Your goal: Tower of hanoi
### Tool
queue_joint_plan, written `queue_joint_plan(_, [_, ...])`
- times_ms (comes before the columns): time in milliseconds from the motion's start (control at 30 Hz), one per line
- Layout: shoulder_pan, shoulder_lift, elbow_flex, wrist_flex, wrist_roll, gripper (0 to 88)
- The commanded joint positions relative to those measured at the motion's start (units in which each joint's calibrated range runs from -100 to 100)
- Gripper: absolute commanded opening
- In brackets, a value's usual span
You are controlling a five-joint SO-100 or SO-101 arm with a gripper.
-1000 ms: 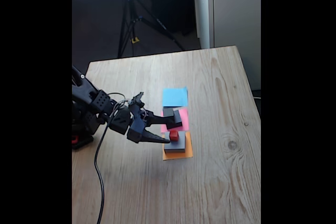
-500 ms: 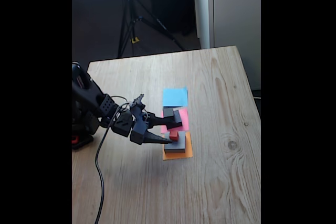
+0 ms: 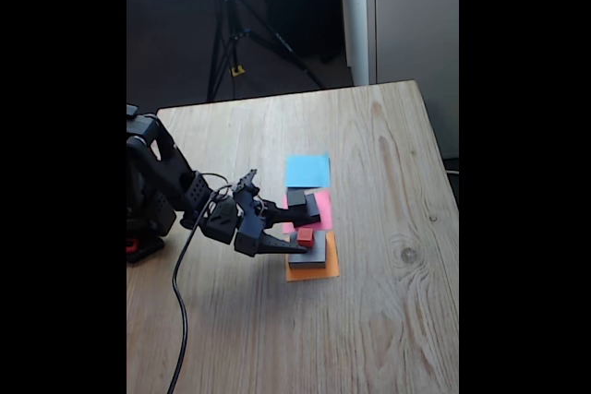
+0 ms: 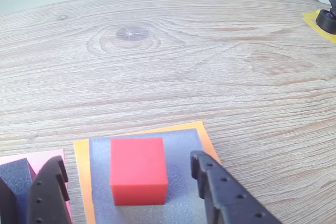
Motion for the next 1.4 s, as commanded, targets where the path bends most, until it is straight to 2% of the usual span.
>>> queue_joint_plan(0, [-1.0,0.2,-1.6,-1.4,0.7,25.4])
queue_joint_plan(600, [-3.5,2.7,-3.4,-2.5,0.7,20.3])
queue_joint_plan(767, [-3.6,2.8,-3.3,-2.5,0.7,16.8])
queue_joint_plan(1200, [-4.6,3.4,-3.6,-2.6,0.7,1.1])
queue_joint_plan(1367, [-4.8,3.7,-3.5,-3.4,0.7,0.2])
